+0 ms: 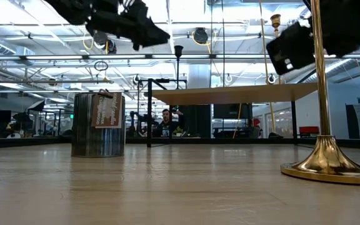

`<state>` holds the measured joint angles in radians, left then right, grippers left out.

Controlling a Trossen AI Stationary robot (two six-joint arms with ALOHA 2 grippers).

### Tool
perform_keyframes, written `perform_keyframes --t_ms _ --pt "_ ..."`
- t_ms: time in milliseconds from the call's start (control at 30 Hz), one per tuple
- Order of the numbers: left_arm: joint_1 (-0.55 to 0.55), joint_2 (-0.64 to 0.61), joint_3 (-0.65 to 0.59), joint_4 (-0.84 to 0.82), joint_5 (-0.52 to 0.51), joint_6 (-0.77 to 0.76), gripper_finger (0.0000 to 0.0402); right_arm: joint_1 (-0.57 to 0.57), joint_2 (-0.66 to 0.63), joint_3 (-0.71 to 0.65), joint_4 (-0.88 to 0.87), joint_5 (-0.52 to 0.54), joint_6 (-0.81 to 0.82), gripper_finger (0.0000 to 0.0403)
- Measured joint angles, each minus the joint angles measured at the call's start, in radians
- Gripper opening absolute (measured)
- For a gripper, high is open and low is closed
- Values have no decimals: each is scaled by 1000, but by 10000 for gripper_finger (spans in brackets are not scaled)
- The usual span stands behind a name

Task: Pick & Place candle stick holders
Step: Put the gold candle holder on the shelf

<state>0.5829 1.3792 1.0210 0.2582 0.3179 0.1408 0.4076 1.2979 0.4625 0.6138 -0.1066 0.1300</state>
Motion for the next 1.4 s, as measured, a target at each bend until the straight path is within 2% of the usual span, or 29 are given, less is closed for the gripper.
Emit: perform_keyframes --t_ms 300,567,700,933,1067,1233,1400 --pt "-70 -181 0 -210 0 45 166 45 181 0 246 -2 -11 196" --pt "-96 -344 0 -444 -2 44 166 72 238 0 373 18 -14 192" --pt "-118 -404 0 -600 -3 77 165 69 238 1 384 82 -15 158" --pt "-149 -461 0 -854 -5 63 165 65 238 1 405 76 -22 59" --pt "-183 -479 -51 -838 -5 32 165 65 238 1 440 77 -69 13" --pt "-222 -510 -151 -756 -5 -21 165 60 237 1 543 100 -128 29" --pt "-250 -535 -244 -688 -6 -82 165 40 231 9 639 249 -146 19"
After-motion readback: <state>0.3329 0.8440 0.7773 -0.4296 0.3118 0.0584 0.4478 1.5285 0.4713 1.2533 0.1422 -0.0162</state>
